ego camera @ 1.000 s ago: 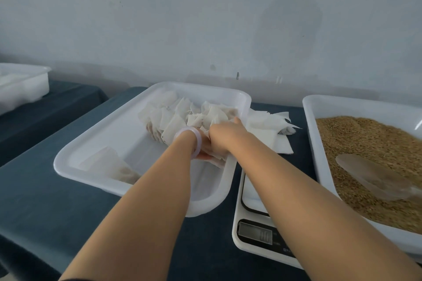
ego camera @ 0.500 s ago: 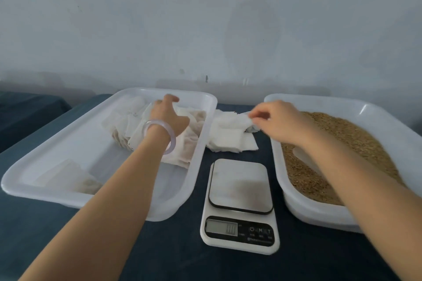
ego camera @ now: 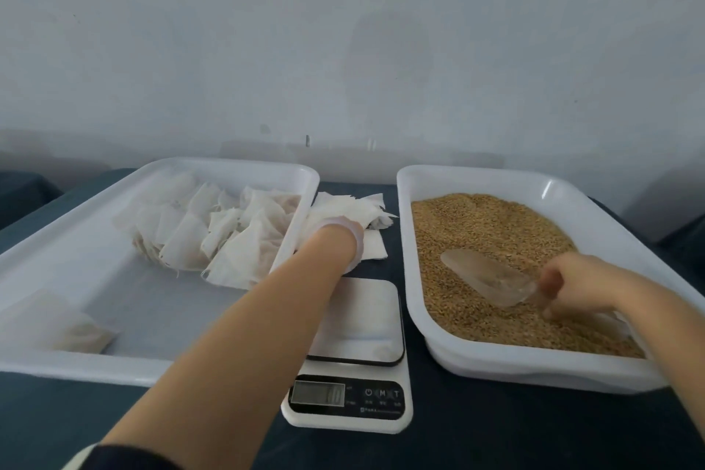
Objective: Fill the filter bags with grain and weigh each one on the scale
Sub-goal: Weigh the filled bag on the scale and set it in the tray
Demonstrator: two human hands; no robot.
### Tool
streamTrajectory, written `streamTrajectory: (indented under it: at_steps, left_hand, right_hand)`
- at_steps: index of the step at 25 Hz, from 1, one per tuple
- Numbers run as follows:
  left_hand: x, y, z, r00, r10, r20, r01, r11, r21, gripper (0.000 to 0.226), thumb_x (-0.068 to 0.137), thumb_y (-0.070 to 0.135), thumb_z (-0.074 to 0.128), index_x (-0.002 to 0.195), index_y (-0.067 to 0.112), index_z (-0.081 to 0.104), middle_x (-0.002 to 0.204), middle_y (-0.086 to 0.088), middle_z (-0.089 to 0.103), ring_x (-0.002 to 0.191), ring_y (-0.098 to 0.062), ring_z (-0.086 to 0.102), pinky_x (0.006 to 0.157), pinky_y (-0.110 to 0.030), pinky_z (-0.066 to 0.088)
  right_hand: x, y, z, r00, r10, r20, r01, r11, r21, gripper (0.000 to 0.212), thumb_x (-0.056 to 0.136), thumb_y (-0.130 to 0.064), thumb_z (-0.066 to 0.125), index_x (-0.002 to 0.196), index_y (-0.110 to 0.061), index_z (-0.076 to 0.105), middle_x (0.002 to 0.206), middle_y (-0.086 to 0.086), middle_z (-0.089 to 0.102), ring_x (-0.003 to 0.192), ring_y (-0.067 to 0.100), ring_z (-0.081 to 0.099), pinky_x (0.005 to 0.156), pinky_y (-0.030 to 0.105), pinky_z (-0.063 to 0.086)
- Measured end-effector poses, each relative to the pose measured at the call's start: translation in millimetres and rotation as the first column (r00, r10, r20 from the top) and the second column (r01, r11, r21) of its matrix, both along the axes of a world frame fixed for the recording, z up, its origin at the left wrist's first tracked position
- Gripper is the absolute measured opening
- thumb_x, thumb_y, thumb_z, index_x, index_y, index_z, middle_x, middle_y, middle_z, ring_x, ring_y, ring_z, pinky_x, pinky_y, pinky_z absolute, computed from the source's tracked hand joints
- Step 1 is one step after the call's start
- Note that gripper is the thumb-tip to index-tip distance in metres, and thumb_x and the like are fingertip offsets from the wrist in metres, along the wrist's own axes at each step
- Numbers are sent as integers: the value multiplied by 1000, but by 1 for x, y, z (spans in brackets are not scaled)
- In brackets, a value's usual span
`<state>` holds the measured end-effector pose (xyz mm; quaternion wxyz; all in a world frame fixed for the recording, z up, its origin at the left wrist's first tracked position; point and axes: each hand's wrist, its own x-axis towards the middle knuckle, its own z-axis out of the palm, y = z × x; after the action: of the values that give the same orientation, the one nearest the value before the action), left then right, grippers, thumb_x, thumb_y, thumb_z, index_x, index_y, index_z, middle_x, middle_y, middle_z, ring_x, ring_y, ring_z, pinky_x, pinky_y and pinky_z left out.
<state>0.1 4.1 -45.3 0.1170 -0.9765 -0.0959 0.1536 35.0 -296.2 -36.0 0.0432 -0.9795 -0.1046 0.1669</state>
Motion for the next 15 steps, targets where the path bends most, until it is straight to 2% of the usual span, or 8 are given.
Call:
streamTrajectory:
  at_steps: [3, 6, 8, 11, 12, 13, 14, 15]
  left_hand:
    - [8, 12, -21, 996, 83, 18, -82, 996, -30, 25, 83, 8, 57, 108, 8, 59, 102, -7, 57, 89, -25, 54, 69, -33, 42]
    - [16, 18, -22, 996, 68, 53, -67, 998, -20, 20, 81, 14, 63, 100, 9, 60, 92, -4, 57, 93, -25, 59, 79, -33, 50]
    - [15, 17, -19, 998, 57, 11, -57, 998, 14, 11, 80, 16, 65, 84, 11, 55, 76, -2, 48, 88, -24, 56, 89, -34, 49]
    - [10, 15, -6, 996, 65, 68, -64, 998, -19, 10, 76, 5, 63, 78, 10, 54, 70, -4, 46, 74, -23, 53, 74, -31, 50]
    - [9, 16, 0, 985, 90, 145, -77, 992, -95, 7, 78, 4, 59, 78, 9, 54, 71, -6, 48, 71, -23, 53, 68, -32, 48]
    - [8, 17, 8, 954, 156, 255, -90, 963, -254, 8, 82, 6, 53, 76, 9, 53, 72, -6, 50, 69, -24, 52, 63, -31, 45]
    - [5, 15, 17, 903, 257, 345, -75, 884, -461, 14, 86, 9, 48, 72, 10, 53, 71, -6, 50, 66, -24, 50, 60, -30, 42]
    - [1, 11, 25, 852, 368, 373, -21, 736, -677, 18, 87, 11, 46, 70, 10, 52, 69, -5, 50, 64, -25, 47, 59, -28, 39]
  right_hand:
    - [-4, -7, -4, 997, 15, 69, -23, 993, 115, 22, 70, -25, 81, 82, -29, 63, 91, -11, 62, 82, 4, 57, 70, 22, 43]
    - [-5, -8, 4, 985, 54, 162, -71, 992, 103, 22, 74, -26, 77, 83, -32, 59, 88, -13, 60, 78, 2, 57, 61, 17, 40]
    - [-8, -6, 14, 957, 91, 276, -100, 995, 20, 21, 77, -28, 73, 83, -37, 55, 83, -17, 59, 74, -1, 55, 57, 16, 35]
    - [-13, -5, 25, 866, 152, 477, -136, 988, -68, 14, 80, -33, 67, 81, -40, 56, 71, -20, 59, 65, -5, 49, 71, 20, 33]
    - [-15, -4, 27, 842, 164, 514, -146, 986, -76, 14, 80, -33, 67, 80, -41, 55, 69, -22, 57, 64, -6, 46, 76, 23, 30]
    - [-17, -4, 29, 826, 176, 535, -159, 984, -78, 15, 80, -33, 67, 79, -41, 54, 69, -23, 56, 64, -7, 44, 80, 25, 28]
    - [-18, -3, 30, 816, 190, 546, -173, 981, -82, 15, 81, -33, 67, 79, -41, 54, 70, -24, 56, 65, -8, 43, 86, 27, 28]
    - [-18, -3, 31, 810, 205, 550, -183, 978, -96, 15, 82, -33, 66, 80, -40, 54, 71, -24, 55, 66, -7, 44, 93, 30, 28]
